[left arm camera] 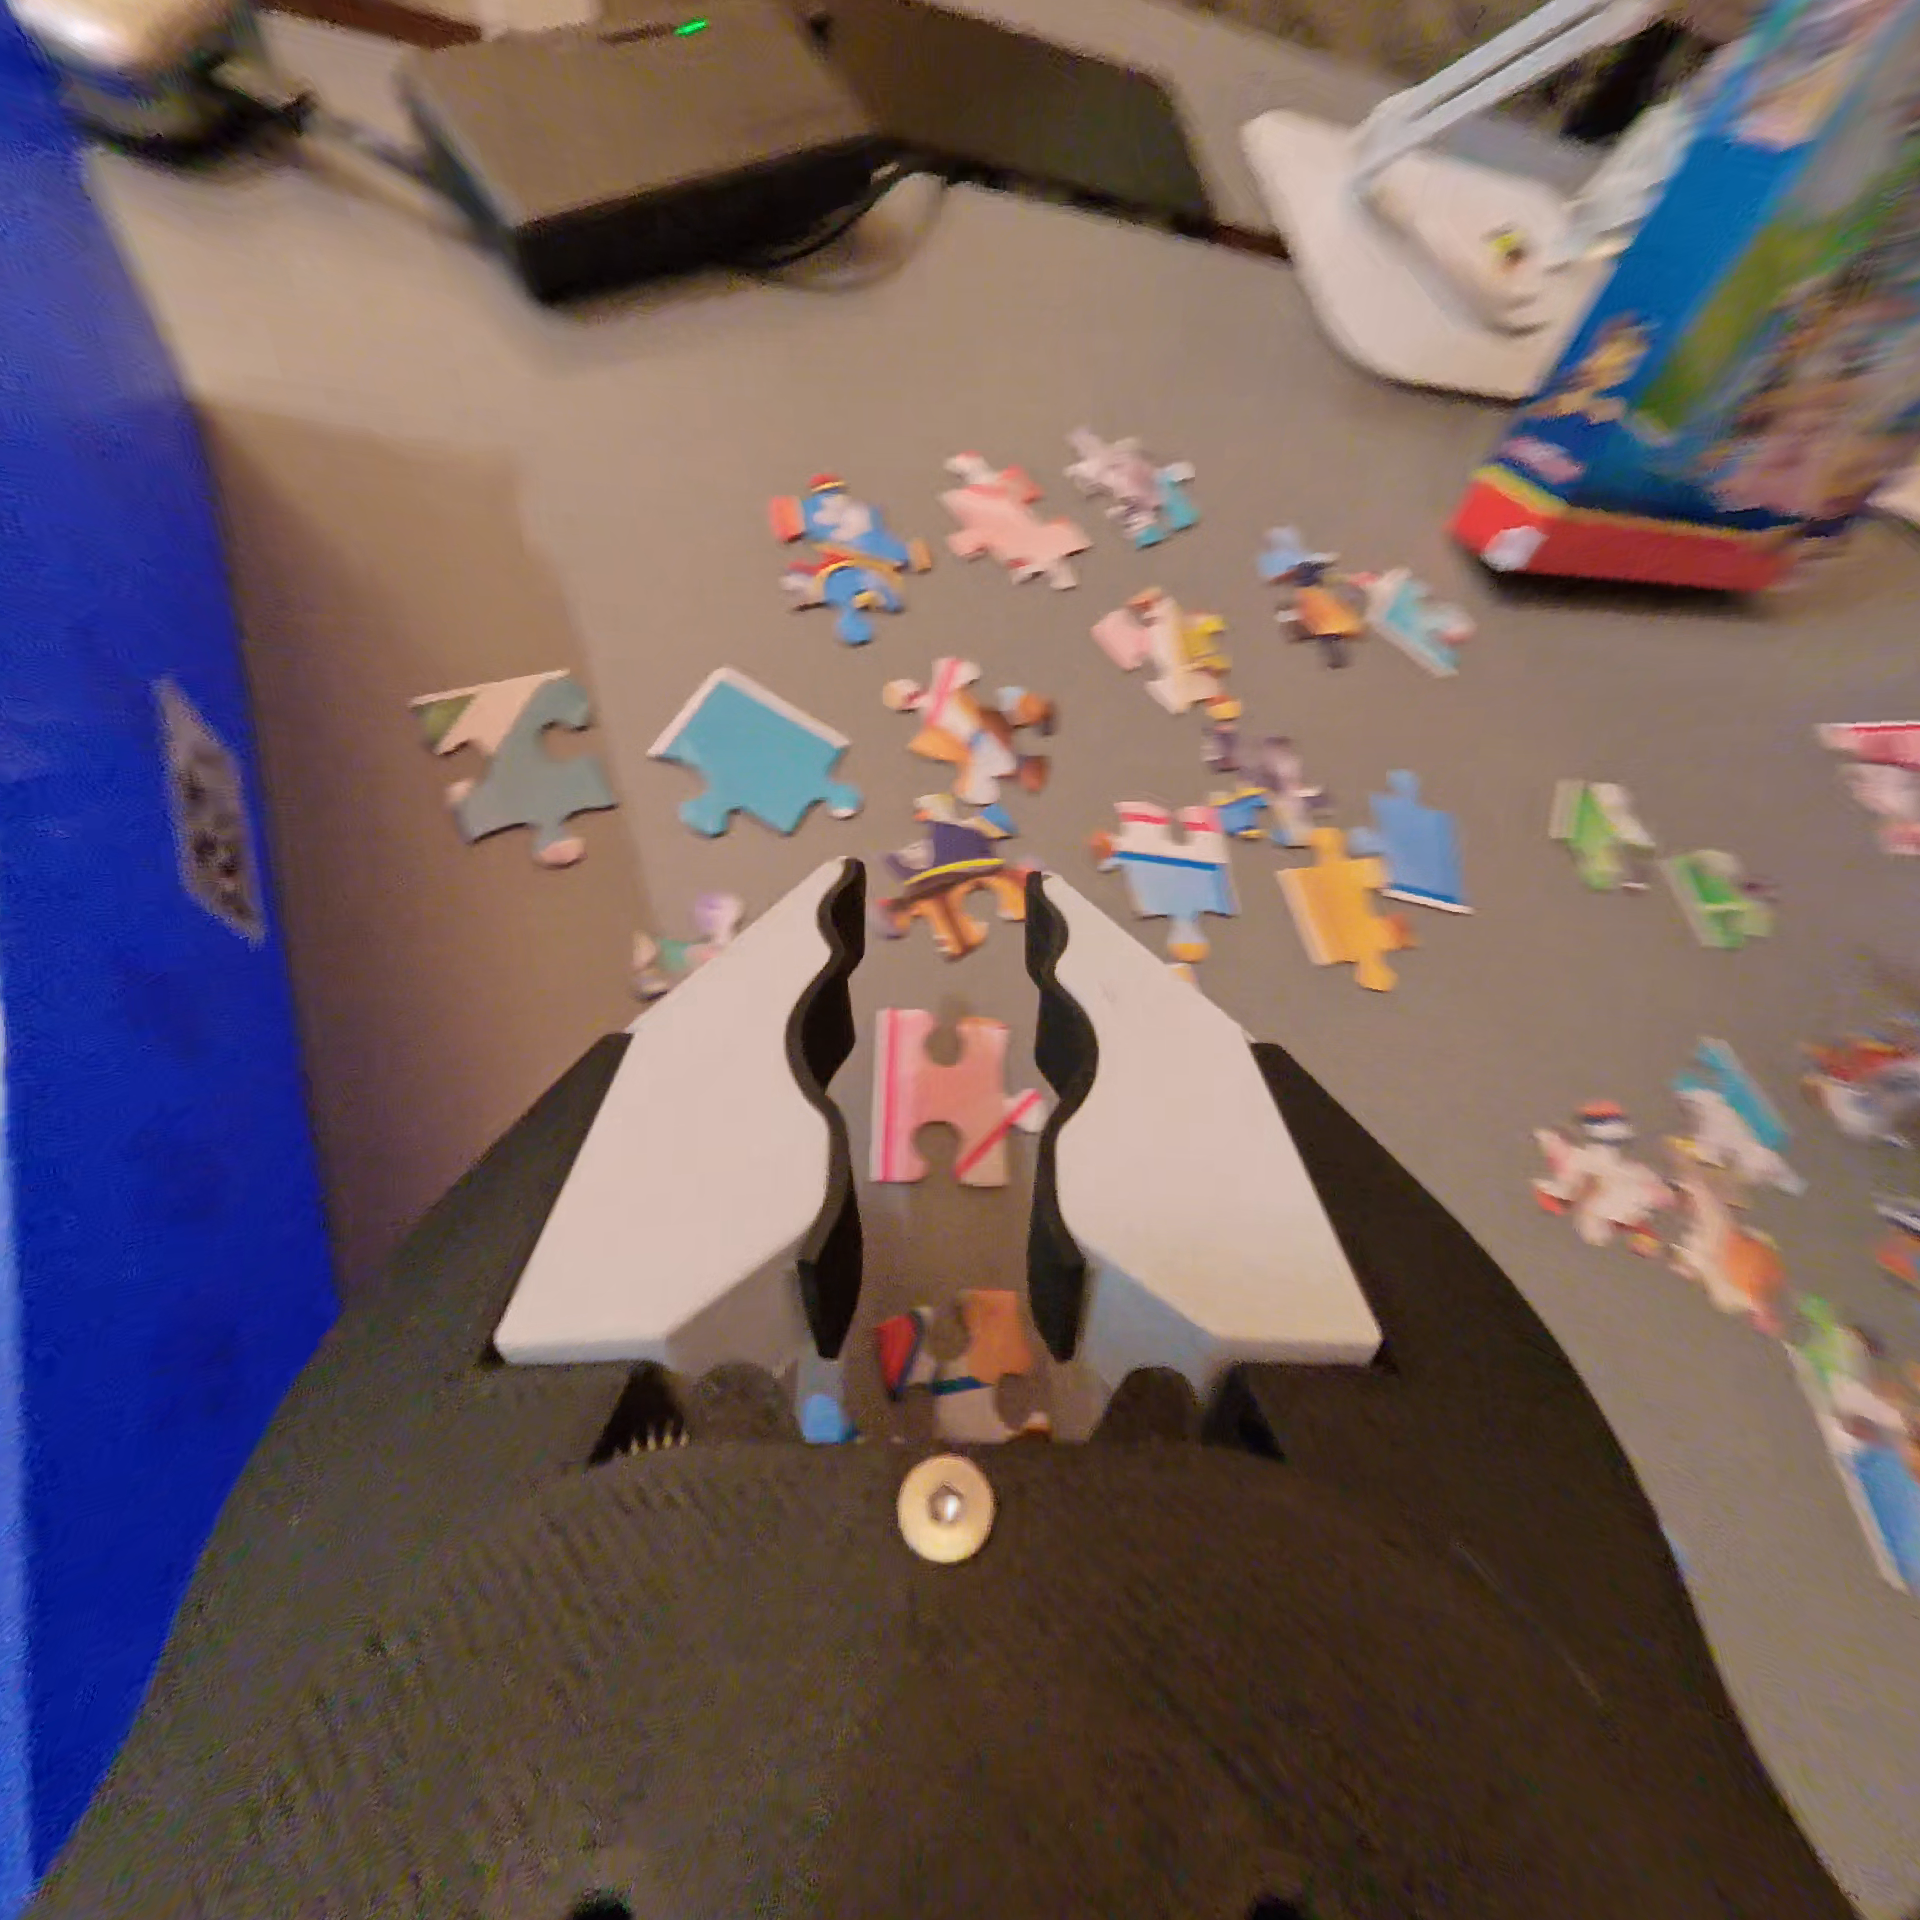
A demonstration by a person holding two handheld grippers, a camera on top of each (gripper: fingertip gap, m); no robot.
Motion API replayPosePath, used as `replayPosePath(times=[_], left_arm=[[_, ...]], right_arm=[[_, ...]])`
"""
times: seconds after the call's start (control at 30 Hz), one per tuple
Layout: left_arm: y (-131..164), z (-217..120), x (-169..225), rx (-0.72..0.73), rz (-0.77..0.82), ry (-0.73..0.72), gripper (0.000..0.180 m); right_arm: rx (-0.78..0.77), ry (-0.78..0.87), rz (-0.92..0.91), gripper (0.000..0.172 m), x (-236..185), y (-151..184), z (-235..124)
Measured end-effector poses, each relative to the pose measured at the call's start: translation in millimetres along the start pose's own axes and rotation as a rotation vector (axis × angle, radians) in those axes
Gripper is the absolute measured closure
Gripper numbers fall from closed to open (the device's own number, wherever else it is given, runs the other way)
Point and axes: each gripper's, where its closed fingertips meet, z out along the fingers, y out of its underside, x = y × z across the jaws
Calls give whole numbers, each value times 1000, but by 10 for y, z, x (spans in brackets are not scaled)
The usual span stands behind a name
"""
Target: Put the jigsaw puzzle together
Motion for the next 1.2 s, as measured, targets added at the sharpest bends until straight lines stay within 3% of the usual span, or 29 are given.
replayPosePath(times=[0.13,0.3,0.5,0.67,0.83,1.2], left_arm=[[140,27,-332,-80,41,-199,157],[254,10,-490,-148,72,-289,154],[462,69,-549,-248,65,-289,144],[455,80,-547,-240,59,-289,144],[466,109,-470,-245,84,-247,171],[392,41,-441,-215,123,-232,180]], right_arm=[[10,-9,25,131,30,23,-27],[15,-12,39,131,83,60,-57],[29,7,59,131,205,72,-142],[35,30,62,132,311,66,-194],[44,69,45,132,425,26,-266],[56,80,36,132,441,-19,-313]])
